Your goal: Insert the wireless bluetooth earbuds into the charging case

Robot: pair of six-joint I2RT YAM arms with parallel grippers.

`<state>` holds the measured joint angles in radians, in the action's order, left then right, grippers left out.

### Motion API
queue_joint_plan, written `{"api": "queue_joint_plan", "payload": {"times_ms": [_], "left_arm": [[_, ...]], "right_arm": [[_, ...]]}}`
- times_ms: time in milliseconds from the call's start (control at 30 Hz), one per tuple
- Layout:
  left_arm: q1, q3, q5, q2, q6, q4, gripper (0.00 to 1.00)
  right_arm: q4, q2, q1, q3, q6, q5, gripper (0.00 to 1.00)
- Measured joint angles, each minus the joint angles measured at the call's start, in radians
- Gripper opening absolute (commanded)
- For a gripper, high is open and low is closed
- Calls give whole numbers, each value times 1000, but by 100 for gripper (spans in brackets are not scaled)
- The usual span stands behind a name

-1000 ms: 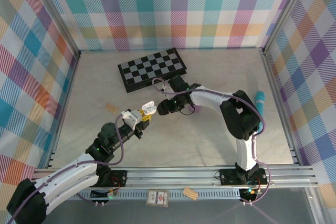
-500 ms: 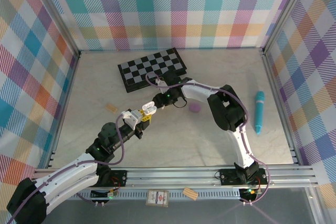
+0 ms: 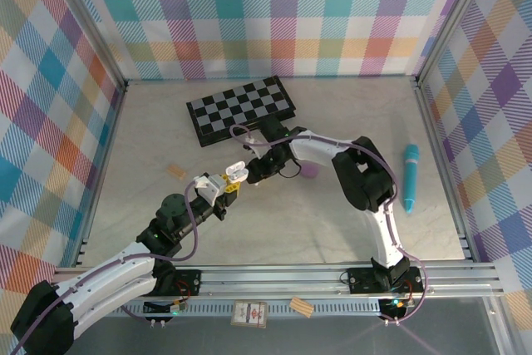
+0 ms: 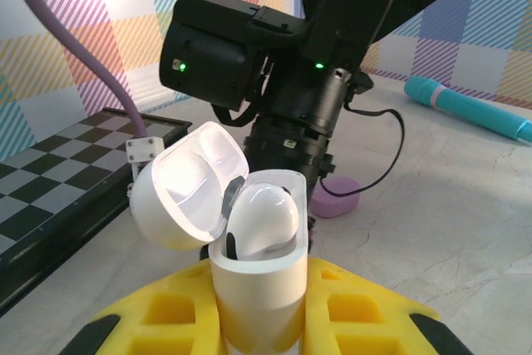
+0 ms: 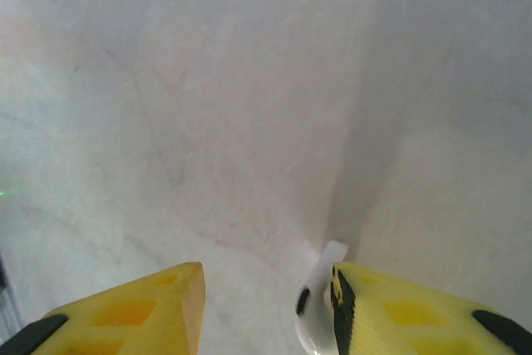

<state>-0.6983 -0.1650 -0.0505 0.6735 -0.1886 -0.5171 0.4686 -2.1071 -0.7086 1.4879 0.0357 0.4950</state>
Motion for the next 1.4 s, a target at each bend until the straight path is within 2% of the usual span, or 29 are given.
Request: {"api": "queue_joint_plan", "payload": {"times_ms": [233,267,400,567,1000,1200,1400], "left_arm": [[0,0,11,-46,-11,45,11],[0,0,12,-55,-12,52,11],[0,0,19,-85,-18,79,11],[0,0,37,-121,-19,101,11],[0,0,37,-203,-18,131,11],[0,0,37,-204,-18,138,11],[0,0,36,-204,-18,149,11]], "right_arm": [[9,83,-13,-81,-26,67,45],[3,95,-14,-97,-25,67,48],[-32,141,-18,-168,0,28,50],[-68,154,-19,-171,27,-45,51],[-3,-132,-25,186,26,-51,50],[21,-151,-37,191,8,-26,50],[1,-83,-56,79,1,-23,50]]}}
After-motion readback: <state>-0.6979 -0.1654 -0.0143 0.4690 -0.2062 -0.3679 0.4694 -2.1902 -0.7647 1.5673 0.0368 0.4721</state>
